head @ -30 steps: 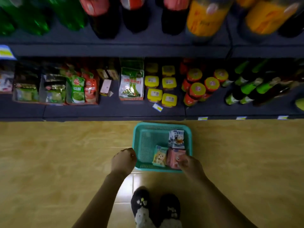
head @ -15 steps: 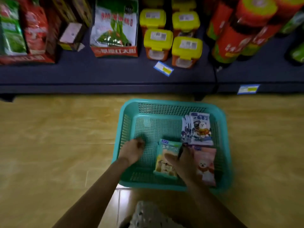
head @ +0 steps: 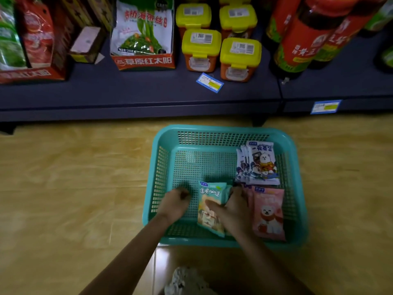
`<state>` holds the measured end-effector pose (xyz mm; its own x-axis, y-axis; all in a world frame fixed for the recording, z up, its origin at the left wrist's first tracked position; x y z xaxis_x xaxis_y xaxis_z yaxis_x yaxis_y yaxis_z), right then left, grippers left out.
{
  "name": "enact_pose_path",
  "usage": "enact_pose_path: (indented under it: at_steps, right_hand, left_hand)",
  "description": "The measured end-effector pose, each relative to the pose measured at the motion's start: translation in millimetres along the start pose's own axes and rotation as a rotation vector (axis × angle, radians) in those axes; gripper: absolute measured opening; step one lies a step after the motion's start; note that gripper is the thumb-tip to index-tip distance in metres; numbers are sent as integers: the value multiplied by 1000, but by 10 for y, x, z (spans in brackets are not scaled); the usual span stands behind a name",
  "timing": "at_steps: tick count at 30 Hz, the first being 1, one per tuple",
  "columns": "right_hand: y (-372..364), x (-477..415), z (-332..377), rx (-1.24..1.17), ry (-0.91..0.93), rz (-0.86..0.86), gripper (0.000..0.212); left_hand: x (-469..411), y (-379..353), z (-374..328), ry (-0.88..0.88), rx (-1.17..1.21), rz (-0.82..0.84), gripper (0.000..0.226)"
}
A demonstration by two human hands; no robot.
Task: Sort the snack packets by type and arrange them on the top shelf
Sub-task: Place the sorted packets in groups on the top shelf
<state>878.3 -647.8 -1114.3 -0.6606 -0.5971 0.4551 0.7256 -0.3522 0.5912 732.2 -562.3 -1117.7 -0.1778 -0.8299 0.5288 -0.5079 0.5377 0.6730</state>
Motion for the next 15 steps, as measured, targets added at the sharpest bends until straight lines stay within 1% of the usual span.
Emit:
enact_pose_path:
  at_steps: [1, 3, 5, 6, 7, 8, 10, 12, 13, 14, 15]
  right_hand:
    - [74, -7, 17, -34, 11, 21, 54]
    - [321, -26, 71, -183, -10, 34, 53]
    - [636, -51, 130, -372, -104, 24, 48]
    - [797, -60, 152, -447, -174, -7, 44]
    - [935, -80, 136, -507, -245, -28, 41]
    - [1039, -100, 120, -568, -312, -40, 41]
    - [1195, -104, 114, -698, -403, -17, 37]
    - [1289, -101, 105, -790, -456, 36, 28]
    - [1321, -87, 99, -809, -477, 68, 24]
    - [1339, -61, 95, -824, -495, 92, 23]
    - [1349, -44, 77, -839, -502, 119, 23]
  left_hand:
    - [-1, -18, -28, -3, 10, -4, 24]
    - [-2, -98, -92, 19, 29, 17, 25]
    - [39, -247, -179, 43, 100, 90, 31]
    - [78, -337, -216, 82, 143, 130, 38]
    - [70, -456, -219, 102, 181, 134, 50]
    - [75, -535, -236, 134, 165, 118, 65]
    - [7, -732, -172, 197, 129, 69, 90]
    - [-125, -903, -85, 247, 169, 43, 105]
    - [-168, -926, -88, 263, 193, 51, 103]
    - [-161, -900, -147, 270, 214, 71, 91]
    - [-179, -921, -162, 264, 229, 94, 75]
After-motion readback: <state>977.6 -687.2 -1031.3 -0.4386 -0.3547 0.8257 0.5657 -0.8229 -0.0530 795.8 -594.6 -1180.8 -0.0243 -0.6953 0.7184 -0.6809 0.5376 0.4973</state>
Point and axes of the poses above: each hand's wrist, its own x-axis away from the middle knuckle, its own y-axis out of the back of the hand, z = x × y, the point moved 3 cm from there along -x, towards the middle knuckle, and after that the axes turned 14 degrees about -z, right-handed, at the moved point
